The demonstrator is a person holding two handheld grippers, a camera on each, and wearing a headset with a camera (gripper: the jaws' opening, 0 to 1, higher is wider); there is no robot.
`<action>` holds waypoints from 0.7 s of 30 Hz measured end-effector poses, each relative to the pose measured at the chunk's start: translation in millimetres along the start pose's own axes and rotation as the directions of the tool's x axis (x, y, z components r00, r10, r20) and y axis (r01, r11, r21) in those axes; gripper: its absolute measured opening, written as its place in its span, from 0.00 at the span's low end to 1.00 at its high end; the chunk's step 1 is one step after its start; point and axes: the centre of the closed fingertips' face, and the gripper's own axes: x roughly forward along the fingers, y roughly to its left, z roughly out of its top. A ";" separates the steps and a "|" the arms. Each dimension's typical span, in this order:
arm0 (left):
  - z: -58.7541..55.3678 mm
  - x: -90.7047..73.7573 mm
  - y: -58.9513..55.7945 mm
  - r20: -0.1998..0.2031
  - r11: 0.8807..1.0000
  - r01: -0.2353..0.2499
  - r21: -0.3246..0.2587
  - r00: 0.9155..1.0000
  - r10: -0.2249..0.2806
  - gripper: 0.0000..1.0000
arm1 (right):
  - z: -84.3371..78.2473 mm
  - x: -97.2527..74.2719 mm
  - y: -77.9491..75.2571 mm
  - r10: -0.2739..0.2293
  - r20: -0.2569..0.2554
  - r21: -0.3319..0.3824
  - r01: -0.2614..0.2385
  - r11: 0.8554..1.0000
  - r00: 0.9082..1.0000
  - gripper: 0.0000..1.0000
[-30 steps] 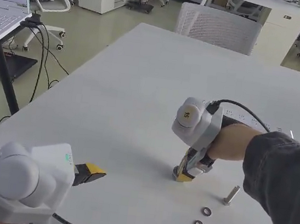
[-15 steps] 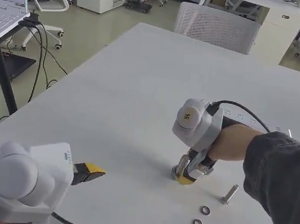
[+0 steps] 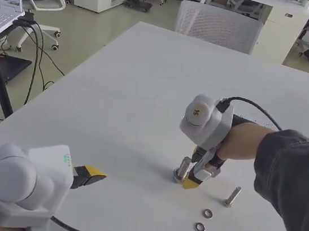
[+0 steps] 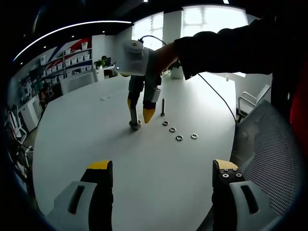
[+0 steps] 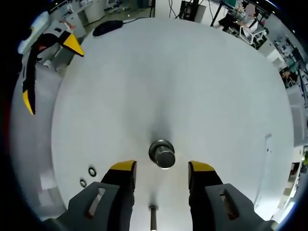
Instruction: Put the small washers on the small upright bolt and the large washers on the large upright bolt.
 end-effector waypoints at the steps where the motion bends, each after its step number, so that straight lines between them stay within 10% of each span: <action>1: 0.1 0.2 -0.3 0.000 1.000 0.001 0.001 1.000 -0.001 0.85 | -0.7 -1.0 0.1 0.000 0.000 0.001 0.000 1.000 1.000 0.45; 21: 8.6 4.1 -3.8 0.007 1.000 0.017 0.025 1.000 -0.017 0.85 | -13.2 -42.7 0.5 -0.080 0.061 0.028 0.079 0.996 0.995 0.53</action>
